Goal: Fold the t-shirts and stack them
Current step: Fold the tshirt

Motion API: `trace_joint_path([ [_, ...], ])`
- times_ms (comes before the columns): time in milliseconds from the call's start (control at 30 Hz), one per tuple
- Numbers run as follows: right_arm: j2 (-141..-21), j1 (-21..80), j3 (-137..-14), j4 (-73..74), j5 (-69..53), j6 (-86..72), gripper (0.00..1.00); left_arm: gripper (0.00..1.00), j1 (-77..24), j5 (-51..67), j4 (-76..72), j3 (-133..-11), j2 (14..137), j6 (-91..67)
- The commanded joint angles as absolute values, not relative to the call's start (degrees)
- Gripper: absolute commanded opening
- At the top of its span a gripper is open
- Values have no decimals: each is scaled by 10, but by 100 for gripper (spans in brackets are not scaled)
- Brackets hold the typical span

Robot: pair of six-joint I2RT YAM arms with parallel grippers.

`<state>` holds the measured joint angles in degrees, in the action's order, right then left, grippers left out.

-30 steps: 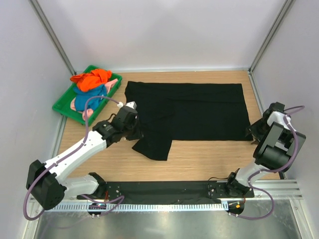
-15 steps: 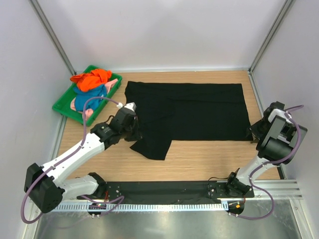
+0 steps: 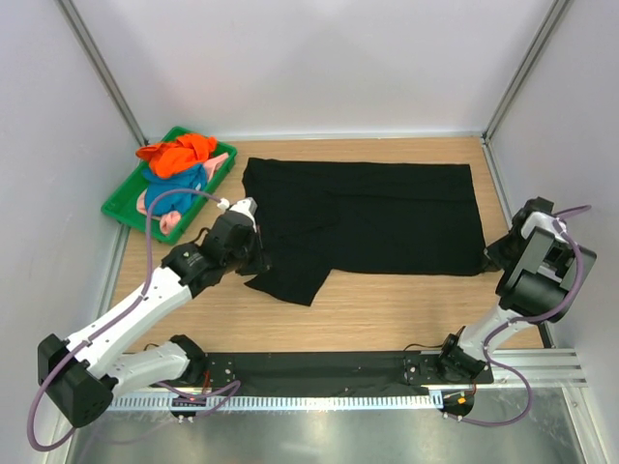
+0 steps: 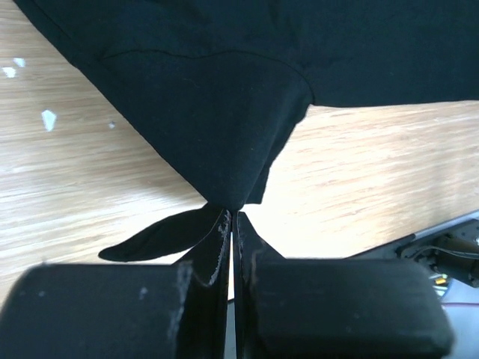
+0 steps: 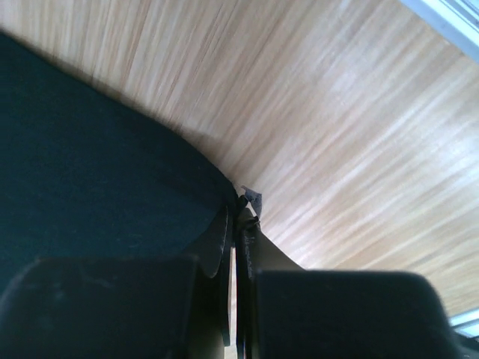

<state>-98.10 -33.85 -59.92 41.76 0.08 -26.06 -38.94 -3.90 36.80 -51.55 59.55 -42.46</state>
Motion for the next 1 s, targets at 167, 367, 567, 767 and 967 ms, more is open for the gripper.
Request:
trace_joint_path([
  [167,-927,-340,-656,468,-11,-259,1,0,-386,-119,395,-605,621,-391],
  [367,-935,-339,-678,466,-38,-274,1,0,-360,-115,401,-655,664,-385],
  [567,-961,-333,-729,476,-46,-275,2,0,-316,-97,396,-727,720,-367],
  [767,-1012,-294,-808,487,-45,-281,1,0,-237,-45,401,-825,814,-347],
  [967,-1086,-269,-893,503,-48,-281,1,0,-207,-8,408,-896,911,-338],
])
